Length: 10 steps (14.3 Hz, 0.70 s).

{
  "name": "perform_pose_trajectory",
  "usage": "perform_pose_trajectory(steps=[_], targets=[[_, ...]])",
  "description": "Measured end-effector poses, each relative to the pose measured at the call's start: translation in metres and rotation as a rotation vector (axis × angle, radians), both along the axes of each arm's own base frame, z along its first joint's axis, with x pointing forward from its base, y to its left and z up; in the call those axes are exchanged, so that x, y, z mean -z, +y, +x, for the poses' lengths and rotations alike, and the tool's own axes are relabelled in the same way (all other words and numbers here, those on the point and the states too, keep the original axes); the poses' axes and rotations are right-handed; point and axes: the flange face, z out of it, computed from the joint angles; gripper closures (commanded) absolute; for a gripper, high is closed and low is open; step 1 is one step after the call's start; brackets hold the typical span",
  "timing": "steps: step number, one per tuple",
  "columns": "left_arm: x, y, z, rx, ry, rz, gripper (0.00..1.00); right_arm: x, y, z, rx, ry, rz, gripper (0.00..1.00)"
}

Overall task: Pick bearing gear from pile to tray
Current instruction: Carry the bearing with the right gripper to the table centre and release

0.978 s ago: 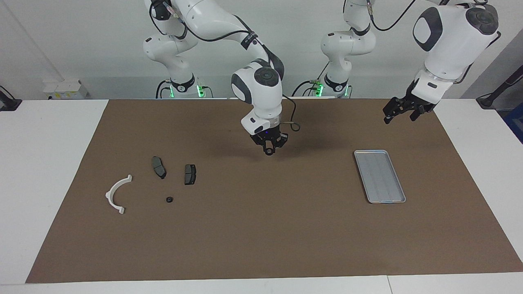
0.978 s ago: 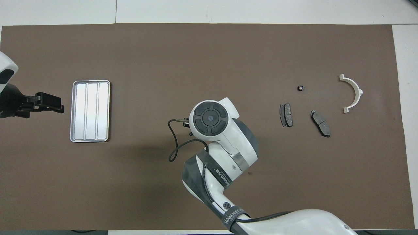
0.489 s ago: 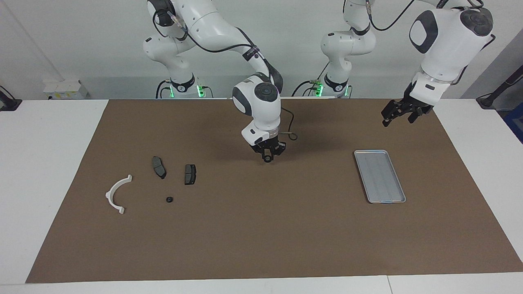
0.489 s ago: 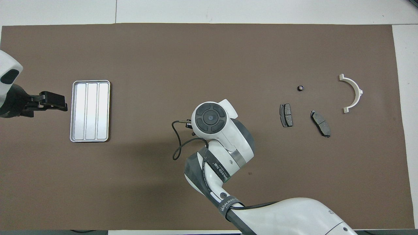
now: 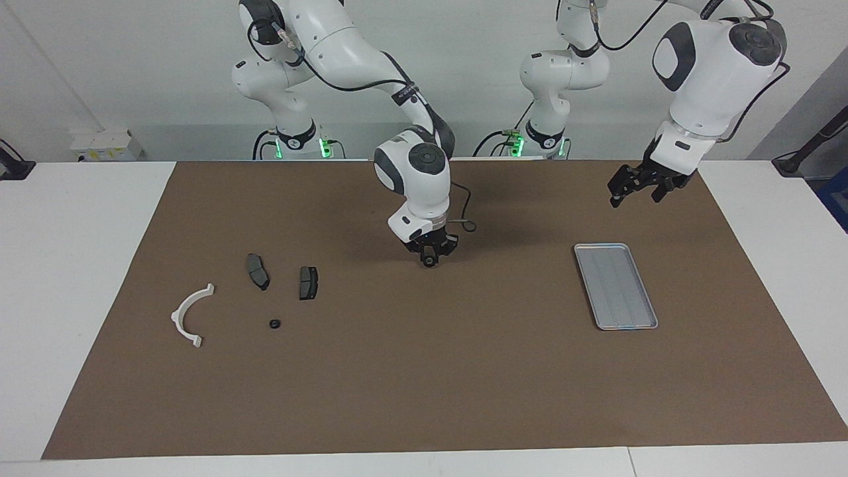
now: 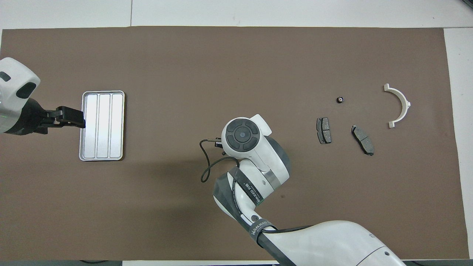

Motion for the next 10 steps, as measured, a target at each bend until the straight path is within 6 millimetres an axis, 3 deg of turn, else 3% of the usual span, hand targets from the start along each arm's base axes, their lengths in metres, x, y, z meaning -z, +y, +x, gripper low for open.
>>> perform_pose_trajectory(steps=[3, 5, 6, 10], targets=[[0.002, -0.002, -0.001, 0.003, 0.004, 0.000, 0.00, 0.008, -0.001, -0.001, -0.005, 0.008, -0.006, 1.00], [0.005, -0.002, -0.002, 0.004, 0.010, 0.001, 0.00, 0.008, -0.001, -0.001, -0.005, 0.008, -0.006, 0.18], [0.006, -0.003, -0.002, 0.005, 0.011, 0.001, 0.00, 0.008, -0.001, -0.001, -0.005, 0.008, -0.007, 0.00], [0.004, -0.006, -0.003, 0.009, 0.009, 0.001, 0.00, -0.004, -0.003, 0.007, 0.019, 0.008, 0.012, 0.00]])
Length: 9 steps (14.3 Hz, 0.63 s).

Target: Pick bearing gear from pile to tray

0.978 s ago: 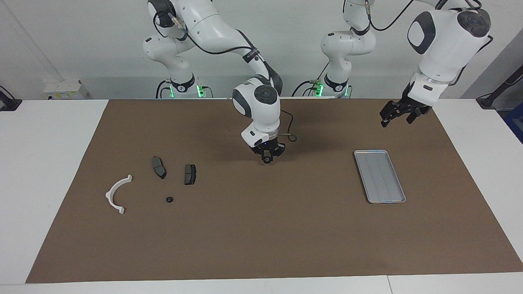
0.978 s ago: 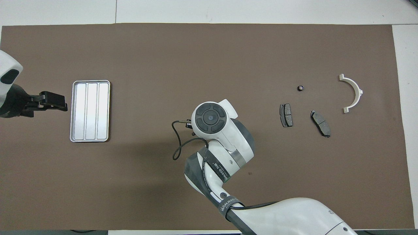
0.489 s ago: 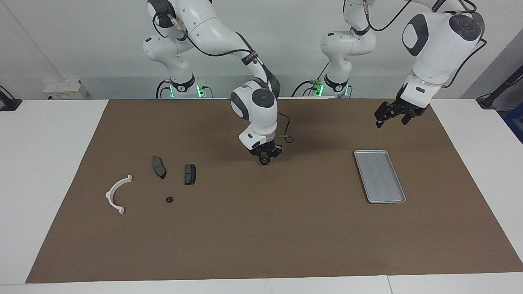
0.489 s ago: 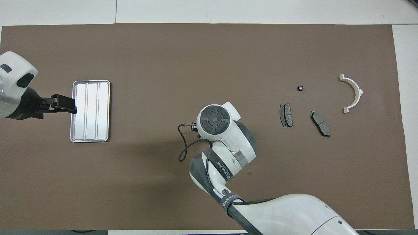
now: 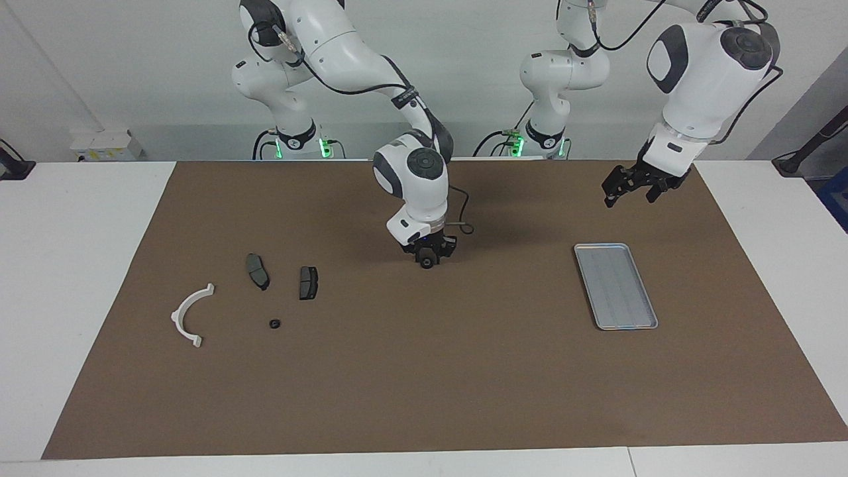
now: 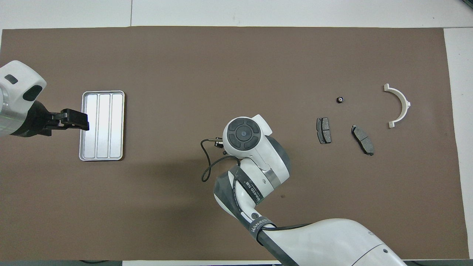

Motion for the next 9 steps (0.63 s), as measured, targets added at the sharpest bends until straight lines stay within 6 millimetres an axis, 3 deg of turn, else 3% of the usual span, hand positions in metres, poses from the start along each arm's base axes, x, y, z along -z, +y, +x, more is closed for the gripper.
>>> perform_pose_trajectory(steps=[2, 3, 6, 9], targets=[[0.000, -0.011, -0.001, -0.014, -0.004, 0.000, 0.00, -0.037, -0.019, 0.025, 0.037, -0.022, 0.016, 0.00], [-0.001, -0.023, -0.002, -0.028, -0.007, 0.001, 0.00, -0.063, -0.039, 0.042, 0.038, -0.046, 0.028, 0.00], [0.005, -0.089, -0.011, -0.072, -0.009, 0.003, 0.00, -0.118, -0.132, 0.087, -0.023, -0.107, 0.038, 0.00], [0.041, -0.183, -0.011, -0.166, -0.034, -0.008, 0.00, -0.129, -0.238, 0.118, -0.152, -0.119, 0.011, 0.00]])
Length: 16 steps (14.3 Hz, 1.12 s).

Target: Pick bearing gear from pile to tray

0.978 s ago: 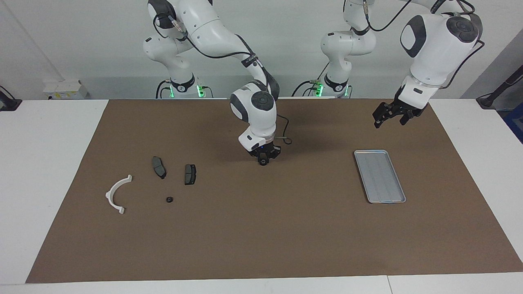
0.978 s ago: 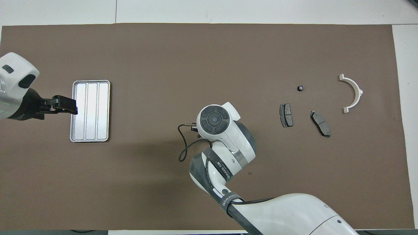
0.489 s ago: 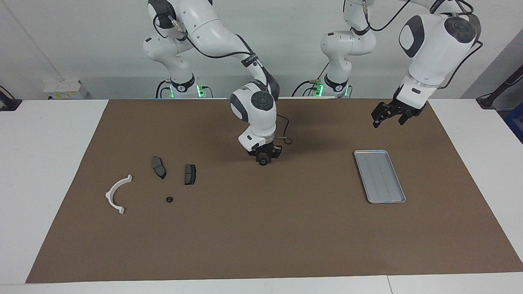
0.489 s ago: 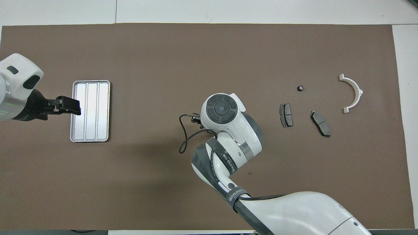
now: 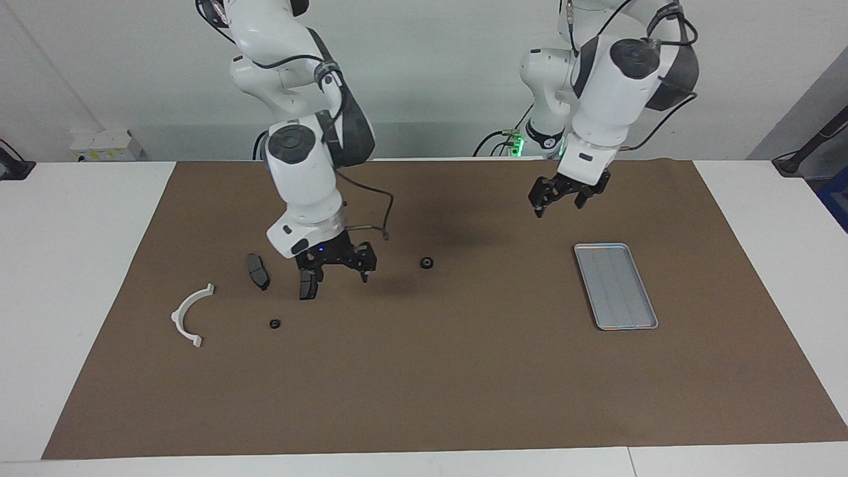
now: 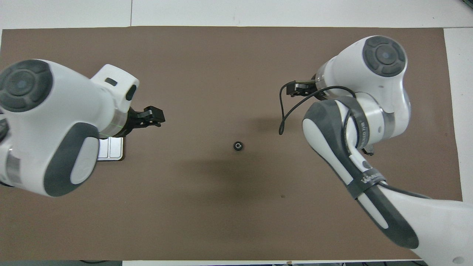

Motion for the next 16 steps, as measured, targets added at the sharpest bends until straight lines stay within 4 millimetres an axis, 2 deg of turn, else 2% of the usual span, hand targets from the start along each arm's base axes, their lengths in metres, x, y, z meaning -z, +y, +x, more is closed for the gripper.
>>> perform_pose_trajectory(steps=[2, 3, 5, 8, 9, 11, 16], targets=[[0.032, -0.053, 0.000, -0.021, -0.002, -0.003, 0.00, 0.005, -0.062, 0.012, -0.050, -0.002, -0.017, 0.00], [0.050, -0.074, -0.002, -0.027, 0.016, 0.004, 0.00, 0.008, -0.082, 0.015, -0.067, 0.002, -0.022, 0.00], [0.086, -0.121, -0.001, -0.053, 0.039, 0.025, 0.00, 0.021, -0.107, 0.018, -0.092, 0.014, -0.029, 0.00], [0.130, -0.180, 0.013, -0.109, 0.037, 0.014, 0.00, 0.049, -0.118, 0.024, -0.092, 0.035, -0.030, 0.00], [0.144, -0.189, 0.016, -0.120, 0.031, 0.005, 0.00, 0.057, -0.117, 0.026, -0.093, 0.035, -0.029, 0.00], [0.172, -0.193, 0.015, -0.132, 0.037, 0.006, 0.00, 0.068, -0.116, 0.028, -0.094, 0.034, -0.029, 0.00], [0.192, -0.201, -0.002, -0.199, 0.067, 0.015, 0.00, 0.100, -0.117, 0.031, -0.109, 0.050, -0.030, 0.00]])
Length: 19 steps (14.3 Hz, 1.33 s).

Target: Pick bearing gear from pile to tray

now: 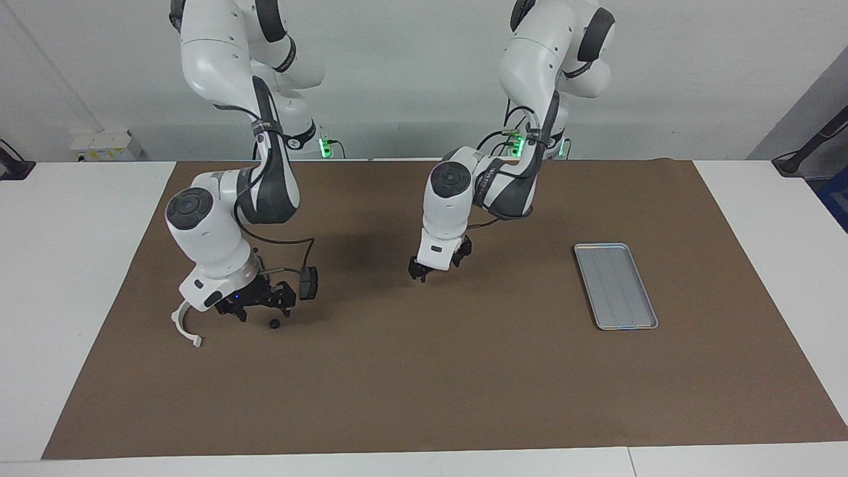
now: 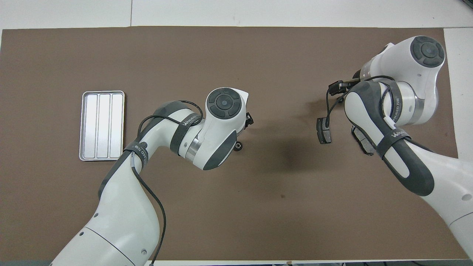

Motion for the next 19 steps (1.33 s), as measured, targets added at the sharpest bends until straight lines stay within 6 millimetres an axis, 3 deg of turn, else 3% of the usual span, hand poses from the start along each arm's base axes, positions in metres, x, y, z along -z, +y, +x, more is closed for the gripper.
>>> perform_pose_trajectory(steps=[6, 12, 13, 17, 19], targets=[[0.032, -0.017, -0.034, -0.039, -0.015, -0.021, 0.00, 0.023, -0.012, -0.004, 0.008, 0.013, -0.003, 0.00], [0.030, -0.023, -0.043, -0.026, -0.013, -0.019, 0.00, 0.041, -0.015, -0.006, 0.002, 0.022, -0.003, 0.00], [0.031, -0.024, -0.044, -0.024, -0.013, -0.018, 0.05, 0.041, -0.013, -0.006, -0.001, 0.023, -0.003, 0.02], [0.030, -0.024, -0.046, -0.024, -0.014, -0.017, 0.31, 0.044, -0.004, -0.008, -0.015, 0.029, 0.000, 0.22], [0.026, -0.023, -0.045, -0.026, -0.017, -0.019, 0.38, 0.044, 0.001, -0.009, -0.022, 0.029, 0.000, 0.40]])
